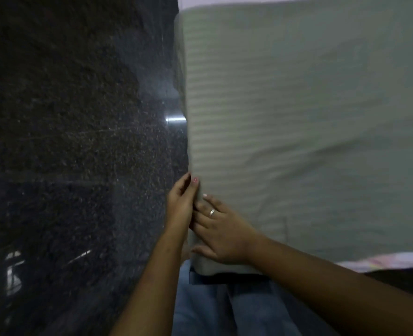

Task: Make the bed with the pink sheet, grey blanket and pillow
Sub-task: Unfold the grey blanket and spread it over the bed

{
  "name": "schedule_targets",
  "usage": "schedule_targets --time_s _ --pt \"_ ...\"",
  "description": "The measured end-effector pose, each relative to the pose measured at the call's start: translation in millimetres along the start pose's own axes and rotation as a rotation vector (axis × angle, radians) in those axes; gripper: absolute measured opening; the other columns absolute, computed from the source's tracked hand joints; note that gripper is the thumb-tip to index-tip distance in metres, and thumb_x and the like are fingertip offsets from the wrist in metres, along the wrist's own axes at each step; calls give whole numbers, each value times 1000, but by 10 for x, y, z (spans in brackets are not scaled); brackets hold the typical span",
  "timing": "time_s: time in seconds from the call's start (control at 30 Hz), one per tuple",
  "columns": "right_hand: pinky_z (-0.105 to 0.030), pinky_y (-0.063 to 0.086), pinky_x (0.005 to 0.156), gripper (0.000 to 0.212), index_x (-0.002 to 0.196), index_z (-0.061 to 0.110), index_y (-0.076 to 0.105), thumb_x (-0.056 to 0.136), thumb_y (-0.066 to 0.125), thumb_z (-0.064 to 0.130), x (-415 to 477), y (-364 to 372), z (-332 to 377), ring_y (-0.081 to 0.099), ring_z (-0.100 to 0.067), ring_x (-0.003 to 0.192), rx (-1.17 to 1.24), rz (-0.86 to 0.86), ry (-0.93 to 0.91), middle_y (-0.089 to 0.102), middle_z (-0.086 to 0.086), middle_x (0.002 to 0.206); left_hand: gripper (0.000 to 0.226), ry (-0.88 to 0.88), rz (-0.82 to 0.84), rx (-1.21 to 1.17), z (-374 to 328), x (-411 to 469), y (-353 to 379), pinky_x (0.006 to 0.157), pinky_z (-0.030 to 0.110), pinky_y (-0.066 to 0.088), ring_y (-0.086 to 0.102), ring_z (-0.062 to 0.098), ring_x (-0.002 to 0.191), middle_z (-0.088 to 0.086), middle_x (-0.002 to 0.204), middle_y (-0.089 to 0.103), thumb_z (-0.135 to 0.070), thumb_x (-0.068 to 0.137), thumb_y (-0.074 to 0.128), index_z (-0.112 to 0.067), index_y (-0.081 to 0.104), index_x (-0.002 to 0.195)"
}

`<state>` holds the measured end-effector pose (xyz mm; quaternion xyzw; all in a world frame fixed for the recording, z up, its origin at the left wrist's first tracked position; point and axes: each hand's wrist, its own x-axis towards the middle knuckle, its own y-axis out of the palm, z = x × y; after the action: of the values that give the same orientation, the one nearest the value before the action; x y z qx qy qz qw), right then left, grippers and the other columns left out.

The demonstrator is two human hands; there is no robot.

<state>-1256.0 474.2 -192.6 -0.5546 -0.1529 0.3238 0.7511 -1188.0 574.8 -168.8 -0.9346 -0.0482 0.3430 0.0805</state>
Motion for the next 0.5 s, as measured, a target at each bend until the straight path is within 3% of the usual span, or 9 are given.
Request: schedule_targets --time_s 0.1,0.17,0.23,0.3,0.4,0.5 --pt "-46 28 112 55 117 11 64 84 54 53 -175 164 335 51 -29 123 26 37 -155 65 -7 117 31 -24 -28 57 321 -229 -157 64 2 45 55 -5 82 3 107 62 -12 91 58 -4 59 121" --pt "-44 33 107 43 119 14 64 90 48 42 -241 137 436 55 -26 115 189 11 -350 65 -5 117 32 -21 -21 82 470 -305 -216 68 5 47 58 2 89 7 113 63 -14 92 57 -4 59 122" --pt "-45 42 96 36 113 10 67 94 46 32 -268 33 328 61 -30 104 282 -50 -374 67 -10 111 32 32 -2 99 503 -314 -221 77 9 49 58 10 101 8 118 62 -13 94 53 -5 57 125" --pt "-44 44 95 35 110 8 68 93 46 30 -249 -106 -34 61 -33 105 224 -138 -137 66 -13 114 32 110 6 90 450 -272 -201 87 18 47 55 14 109 8 122 60 -10 96 48 -4 55 127" --pt "-43 33 109 51 129 7 57 91 42 39 -294 -260 -760 47 -34 128 38 -260 338 53 -16 136 36 191 -21 129 343 -208 -174 100 25 40 49 13 119 5 132 52 -11 98 46 -7 49 133" --pt "-48 27 113 67 143 10 42 89 30 49 -192 -231 -708 34 -33 138 37 -253 709 38 -13 149 41 346 -57 300 277 -187 -88 114 33 27 33 19 137 7 146 40 -16 97 48 -11 46 138"
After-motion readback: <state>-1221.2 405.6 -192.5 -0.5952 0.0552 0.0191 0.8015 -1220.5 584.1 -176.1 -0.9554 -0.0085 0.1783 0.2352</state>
